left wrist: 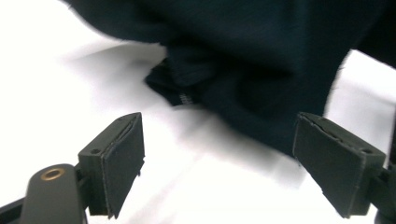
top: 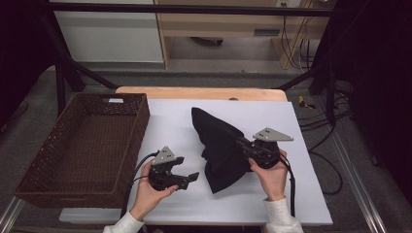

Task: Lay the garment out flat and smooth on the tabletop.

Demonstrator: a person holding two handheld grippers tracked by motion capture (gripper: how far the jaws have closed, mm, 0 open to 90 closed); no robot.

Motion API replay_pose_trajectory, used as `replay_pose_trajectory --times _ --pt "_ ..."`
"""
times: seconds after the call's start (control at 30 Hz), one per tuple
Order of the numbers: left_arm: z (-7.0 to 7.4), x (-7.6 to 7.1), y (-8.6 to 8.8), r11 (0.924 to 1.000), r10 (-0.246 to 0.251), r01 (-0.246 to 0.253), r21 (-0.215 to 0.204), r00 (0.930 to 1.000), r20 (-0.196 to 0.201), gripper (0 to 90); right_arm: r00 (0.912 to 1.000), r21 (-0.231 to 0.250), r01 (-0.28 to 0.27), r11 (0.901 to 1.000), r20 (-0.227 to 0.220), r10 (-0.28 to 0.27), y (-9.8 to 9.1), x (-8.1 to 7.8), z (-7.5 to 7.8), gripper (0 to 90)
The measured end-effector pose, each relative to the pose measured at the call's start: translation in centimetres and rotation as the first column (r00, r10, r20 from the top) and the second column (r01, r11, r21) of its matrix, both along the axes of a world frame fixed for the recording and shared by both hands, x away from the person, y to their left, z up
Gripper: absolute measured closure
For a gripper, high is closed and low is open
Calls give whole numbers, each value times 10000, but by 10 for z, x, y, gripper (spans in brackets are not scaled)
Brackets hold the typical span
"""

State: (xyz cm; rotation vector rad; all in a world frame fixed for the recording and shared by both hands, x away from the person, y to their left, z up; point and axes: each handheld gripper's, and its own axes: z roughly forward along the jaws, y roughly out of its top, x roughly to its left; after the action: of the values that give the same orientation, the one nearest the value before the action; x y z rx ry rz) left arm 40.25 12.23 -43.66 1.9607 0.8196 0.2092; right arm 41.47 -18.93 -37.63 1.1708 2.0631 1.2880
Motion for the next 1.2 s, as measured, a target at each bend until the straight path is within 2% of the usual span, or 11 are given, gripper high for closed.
replay_pose_trajectory --times 0.13,0.27,0.5,0.57,0.73,0.87,0.97,1.1,1.2 --pt "-4 4 2 9993 336 -335 169 9994 -56 161 9999 60 154 9999 14 -154 -14 -6 1 798" --pt "-7 8 2 9984 505 -503 242 9987 -97 161 9990 28 435 9991 -99 -434 -33 -11 -4 798" --pt "-13 15 -7 9981 490 -488 374 9988 -42 164 9935 24 832 9965 -785 -827 -67 -18 -30 794" --pt "-15 18 -11 9984 419 -415 392 9991 -89 185 9910 -177 959 9952 -925 -972 -72 -18 -39 792" --pt "-19 33 -29 9992 293 -282 285 9988 -402 254 9869 -386 1030 9939 -1212 -1069 -75 -15 -54 788" --pt "-24 46 -46 9978 153 -119 647 9986 -516 289 9880 -422 970 9944 -1166 -1013 -74 -15 -55 788" --pt "-28 53 -58 9982 -35 77 591 9974 -716 313 9886 -456 940 9945 -1134 -986 -74 -15 -56 787" --pt "-36 61 -68 9967 -64 123 799 9973 -737 352 9890 -484 931 9945 -1110 -980 -74 -15 -57 787" --pt "-42 67 -74 9971 -284 348 675 9953 -928 390 9885 -541 945 9941 -1132 -1001 -74 -15 -58 788"
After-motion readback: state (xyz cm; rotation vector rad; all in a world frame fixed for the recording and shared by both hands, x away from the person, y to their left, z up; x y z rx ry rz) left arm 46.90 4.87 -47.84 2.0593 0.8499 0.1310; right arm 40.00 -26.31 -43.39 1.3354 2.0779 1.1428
